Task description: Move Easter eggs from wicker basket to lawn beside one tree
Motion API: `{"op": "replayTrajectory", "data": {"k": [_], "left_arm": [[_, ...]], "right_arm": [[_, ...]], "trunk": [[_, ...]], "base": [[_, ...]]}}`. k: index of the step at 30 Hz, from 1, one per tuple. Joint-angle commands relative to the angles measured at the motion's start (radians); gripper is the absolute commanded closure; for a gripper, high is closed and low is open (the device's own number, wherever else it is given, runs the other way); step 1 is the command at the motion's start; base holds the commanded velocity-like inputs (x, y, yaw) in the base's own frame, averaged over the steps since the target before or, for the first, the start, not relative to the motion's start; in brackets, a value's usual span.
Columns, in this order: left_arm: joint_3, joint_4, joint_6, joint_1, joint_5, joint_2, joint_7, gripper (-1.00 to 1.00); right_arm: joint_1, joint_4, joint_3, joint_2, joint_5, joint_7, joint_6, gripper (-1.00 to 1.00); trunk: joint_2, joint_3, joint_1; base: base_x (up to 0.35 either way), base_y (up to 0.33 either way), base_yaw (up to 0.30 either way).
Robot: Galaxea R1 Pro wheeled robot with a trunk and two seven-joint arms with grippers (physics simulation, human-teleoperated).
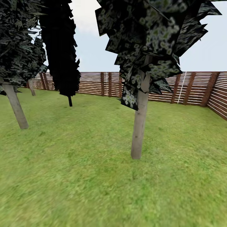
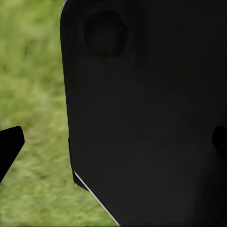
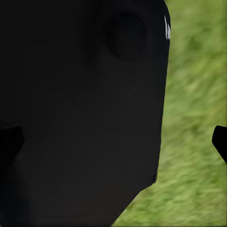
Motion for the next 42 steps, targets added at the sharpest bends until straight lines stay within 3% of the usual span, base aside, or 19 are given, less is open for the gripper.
{"op": "replayTrajectory", "data": {"k": [1,8,13,14,28,42], "left_arm": [[-0.006,-0.006,0.002,0.006,0.006,0.006,-0.006,-1.00],[-0.014,-0.045,-0.011,0.009,-0.005,-0.006,-0.009,-1.00],[-0.014,-0.053,-0.011,0.009,-0.006,-0.007,-0.009,-1.00],[-0.014,-0.054,-0.011,0.009,-0.006,-0.008,-0.009,-1.00],[-0.013,-0.054,-0.012,0.009,-0.003,-0.012,-0.010,-1.00],[-0.014,-0.053,-0.012,0.009,-0.004,-0.014,-0.011,-1.00]], "right_arm": [[-0.006,-0.006,0.003,-0.006,-0.002,-0.005,0.003,-1.00],[-0.046,0.015,0.002,-0.045,0.001,0.016,0.002,-1.00],[-0.074,-0.002,0.005,-0.032,0.012,0.007,0.008,-1.00],[-0.137,-0.019,0.005,-0.032,0.012,0.006,0.008,-1.00],[-0.137,-0.021,0.005,-0.032,0.015,0.005,0.006,-1.00],[-0.137,-0.021,0.008,-0.032,0.015,0.005,0.005,-1.00]], "trunk": [[0.000,-0.001,0.000],[0.000,-0.001,0.000],[0.000,-0.001,0.000],[0.000,-0.001,0.000],[0.000,-0.001,0.000],[0.000,-0.001,0.000]], "base": [[0.000,0.000,0.007],[0.000,0.000,0.014],[0.000,0.000,0.273],[0.000,0.000,0.297],[0.013,0.003,0.299],[0.300,0.049,0.299]]}}
